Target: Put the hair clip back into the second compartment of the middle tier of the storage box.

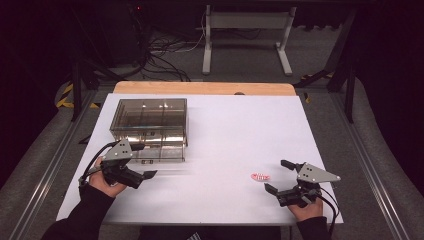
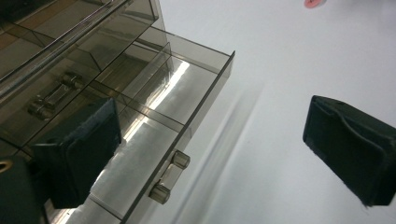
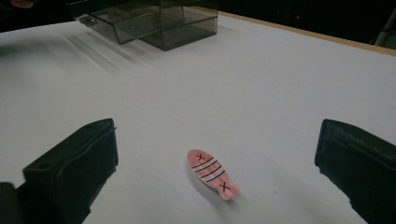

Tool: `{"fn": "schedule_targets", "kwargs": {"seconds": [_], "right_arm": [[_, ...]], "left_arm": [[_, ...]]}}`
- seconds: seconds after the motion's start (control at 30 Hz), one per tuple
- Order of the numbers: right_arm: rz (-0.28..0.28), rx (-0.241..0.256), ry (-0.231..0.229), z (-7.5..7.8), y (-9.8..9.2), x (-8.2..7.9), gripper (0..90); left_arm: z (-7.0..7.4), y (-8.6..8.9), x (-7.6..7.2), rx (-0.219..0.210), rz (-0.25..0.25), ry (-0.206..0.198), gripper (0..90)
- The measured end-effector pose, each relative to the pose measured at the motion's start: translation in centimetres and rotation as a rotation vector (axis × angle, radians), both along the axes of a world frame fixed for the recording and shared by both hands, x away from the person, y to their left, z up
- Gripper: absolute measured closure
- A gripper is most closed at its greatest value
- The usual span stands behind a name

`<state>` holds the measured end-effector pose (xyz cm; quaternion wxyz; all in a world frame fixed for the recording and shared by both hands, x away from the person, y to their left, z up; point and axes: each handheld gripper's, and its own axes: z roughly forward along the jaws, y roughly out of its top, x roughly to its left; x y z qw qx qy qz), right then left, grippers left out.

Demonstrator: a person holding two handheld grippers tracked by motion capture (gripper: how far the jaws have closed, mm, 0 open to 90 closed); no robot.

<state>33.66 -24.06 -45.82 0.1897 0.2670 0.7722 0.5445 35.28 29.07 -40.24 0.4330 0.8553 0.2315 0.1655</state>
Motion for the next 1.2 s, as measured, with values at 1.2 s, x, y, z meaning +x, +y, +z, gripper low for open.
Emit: {"fn": "schedule_targets", "kwargs": {"seconds": [1.2], "right_arm": [[0.01,-0.004,-0.005,0.0,0.3,0.0,0.0]], "left_arm": [[-5.8,0.4,-3.6,-0.128,0.018,0.062,2.6]]}}
